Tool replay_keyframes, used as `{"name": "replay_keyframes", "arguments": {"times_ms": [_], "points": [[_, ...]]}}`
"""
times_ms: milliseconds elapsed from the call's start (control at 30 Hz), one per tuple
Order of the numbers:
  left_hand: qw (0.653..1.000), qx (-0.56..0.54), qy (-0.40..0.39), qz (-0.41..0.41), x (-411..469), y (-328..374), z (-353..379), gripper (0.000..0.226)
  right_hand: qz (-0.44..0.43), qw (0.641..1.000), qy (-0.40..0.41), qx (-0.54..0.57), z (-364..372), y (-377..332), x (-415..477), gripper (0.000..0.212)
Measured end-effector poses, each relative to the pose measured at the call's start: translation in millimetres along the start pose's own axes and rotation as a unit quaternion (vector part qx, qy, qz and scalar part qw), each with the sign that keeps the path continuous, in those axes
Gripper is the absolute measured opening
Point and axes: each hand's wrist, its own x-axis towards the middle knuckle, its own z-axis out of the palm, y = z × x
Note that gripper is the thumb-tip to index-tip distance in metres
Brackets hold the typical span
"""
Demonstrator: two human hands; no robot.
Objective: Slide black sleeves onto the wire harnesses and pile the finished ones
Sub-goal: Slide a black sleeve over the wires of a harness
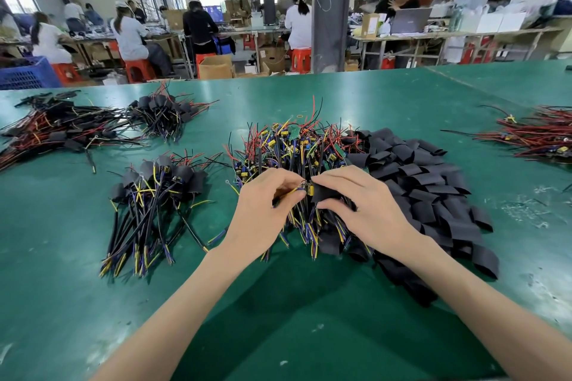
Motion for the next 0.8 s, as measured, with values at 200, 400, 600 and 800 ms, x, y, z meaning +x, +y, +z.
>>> {"name": "replay_keyframes", "arguments": {"times_ms": [200,400,600,800], "points": [[0.999,0.013,0.019,0.033,-0.3,0.9,1.2,0.011,0.005,1.0,-0.013,0.011,0.8,-1.1,0.4,0.035],[0.998,-0.047,-0.009,-0.041,-0.3,1.7,1.1,0.024,-0.013,1.0,-0.018,0.016,-1.1,1.4,0.8,0.035],[0.987,-0.058,-0.084,-0.125,7.1,-6.2,-6.6,0.02,-0.032,0.998,-0.04,0.039,0.9,2.4,-0.8,0.034],[0.988,-0.056,-0.047,-0.139,10.4,-6.4,-12.9,0.018,0.008,1.0,0.009,0.021,-7.0,6.8,6.3,0.032]]}}
